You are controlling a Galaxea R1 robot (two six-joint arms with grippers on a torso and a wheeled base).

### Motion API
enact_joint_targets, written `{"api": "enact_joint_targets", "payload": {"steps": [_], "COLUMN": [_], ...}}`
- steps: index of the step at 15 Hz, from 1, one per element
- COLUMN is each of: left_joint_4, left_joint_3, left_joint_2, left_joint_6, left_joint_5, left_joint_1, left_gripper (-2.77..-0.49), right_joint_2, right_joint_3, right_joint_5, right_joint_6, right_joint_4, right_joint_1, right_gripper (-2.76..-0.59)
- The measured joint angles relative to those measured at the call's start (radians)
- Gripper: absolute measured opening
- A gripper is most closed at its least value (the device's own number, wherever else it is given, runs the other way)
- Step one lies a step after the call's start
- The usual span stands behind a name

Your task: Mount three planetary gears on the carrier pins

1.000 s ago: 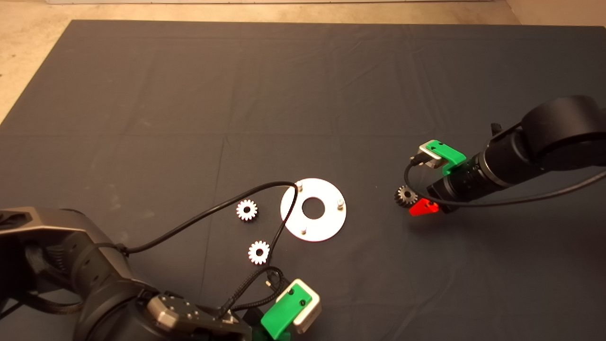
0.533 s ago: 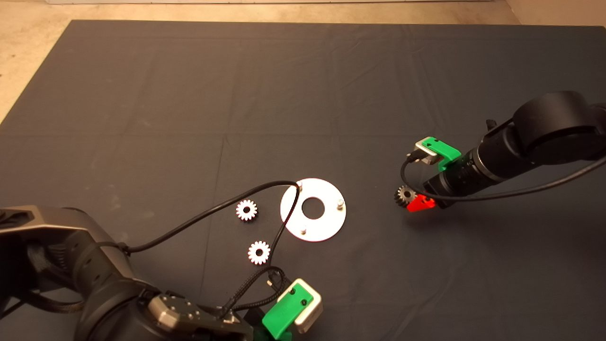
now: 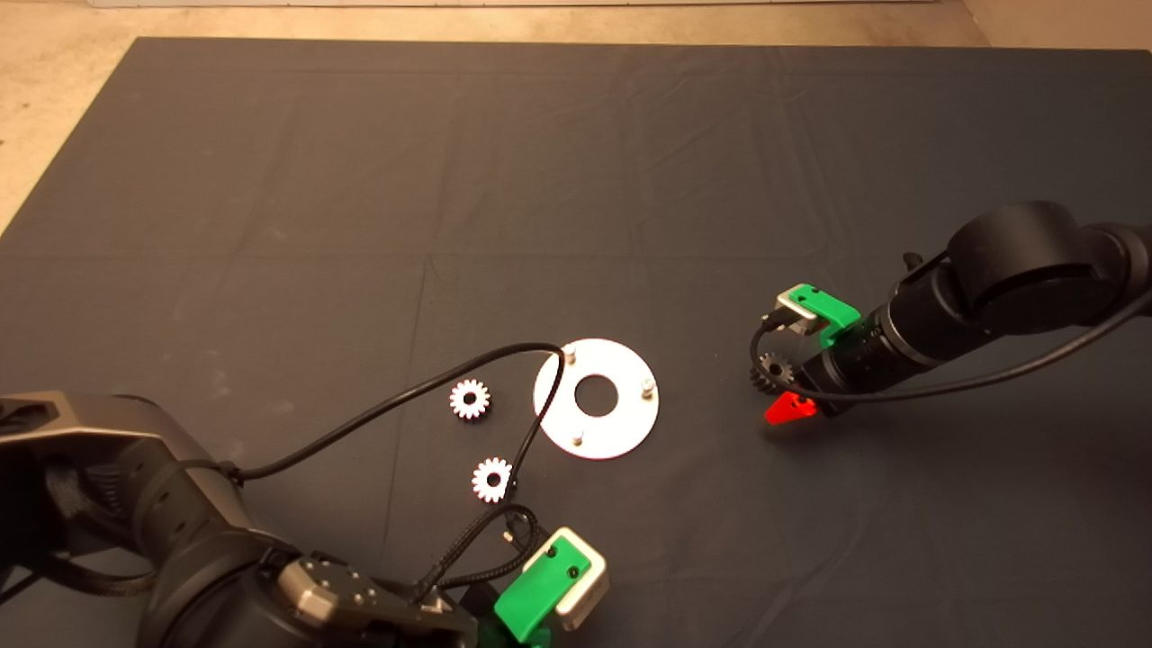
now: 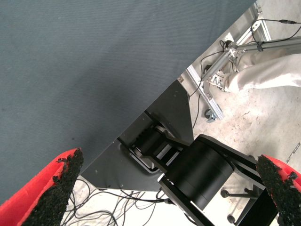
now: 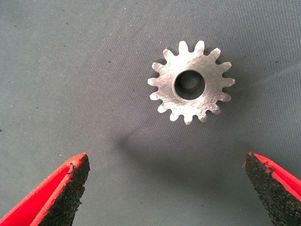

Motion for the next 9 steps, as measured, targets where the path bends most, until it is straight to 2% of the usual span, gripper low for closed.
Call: {"api": "enact_joint_targets", "payload": {"steps": [5, 8, 9], "left_joint_4": [0.000, 0.000, 0.000], "left_joint_3": [0.000, 0.000, 0.000], "left_joint_2": [0.001, 0.001, 0.001], "left_joint_6": [0.000, 0.000, 0.000], "left_joint_5": [0.000, 0.000, 0.000], "left_joint_1": [0.000, 0.000, 0.000], "left_gripper": [-0.61, -0.61, -0.61], "right_joint_2": [0.020, 0.044, 0.051], "right_joint_3": [-0.027, -0.059, -0.073], "right_joint_5": [0.000, 0.000, 0.001], "right_joint_6": [-0.003, -0.049, -0.049], "right_joint_4": [0.000, 0.000, 0.000], "right_joint_1": [0.000, 0.000, 0.000], "right_gripper": [-0.90, -0.90, -0.90]}}
